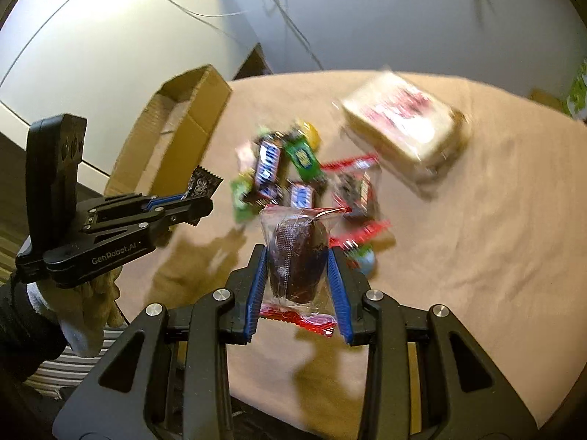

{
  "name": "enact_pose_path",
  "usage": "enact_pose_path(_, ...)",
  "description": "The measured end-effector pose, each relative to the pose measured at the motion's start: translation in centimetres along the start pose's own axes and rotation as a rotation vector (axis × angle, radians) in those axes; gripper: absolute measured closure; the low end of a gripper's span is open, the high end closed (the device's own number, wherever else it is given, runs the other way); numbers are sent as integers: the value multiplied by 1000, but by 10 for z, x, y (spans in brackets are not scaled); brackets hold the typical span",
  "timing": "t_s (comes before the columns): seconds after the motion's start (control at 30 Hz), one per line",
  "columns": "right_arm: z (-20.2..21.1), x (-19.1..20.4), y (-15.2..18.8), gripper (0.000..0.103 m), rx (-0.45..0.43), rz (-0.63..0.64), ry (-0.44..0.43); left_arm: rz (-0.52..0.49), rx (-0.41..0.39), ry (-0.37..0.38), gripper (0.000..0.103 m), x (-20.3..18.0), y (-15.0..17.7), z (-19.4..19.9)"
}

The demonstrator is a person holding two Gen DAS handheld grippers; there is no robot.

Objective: Organize snacks
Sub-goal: 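Grasp the black candy with the left tool while the right tool grasps the red-wrapped cake, then carry both snacks over the cardboard box and open both tools to drop them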

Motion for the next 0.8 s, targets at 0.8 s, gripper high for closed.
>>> enact_pose_path(0.8, -68, 152, -76, 68, 36, 307, -131, 140, -128, -349, 94, 112, -1, 72)
Point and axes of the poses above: each gripper's, at about its wrist camera, not at the fingertips, and z roughly against the way its jaws point, x to its left, y to its underside, the point moved 5 cm from there along -z, roughly the way its jaws point, and after that the axes turned 3 degrees about -x, right-handed, at the moved point
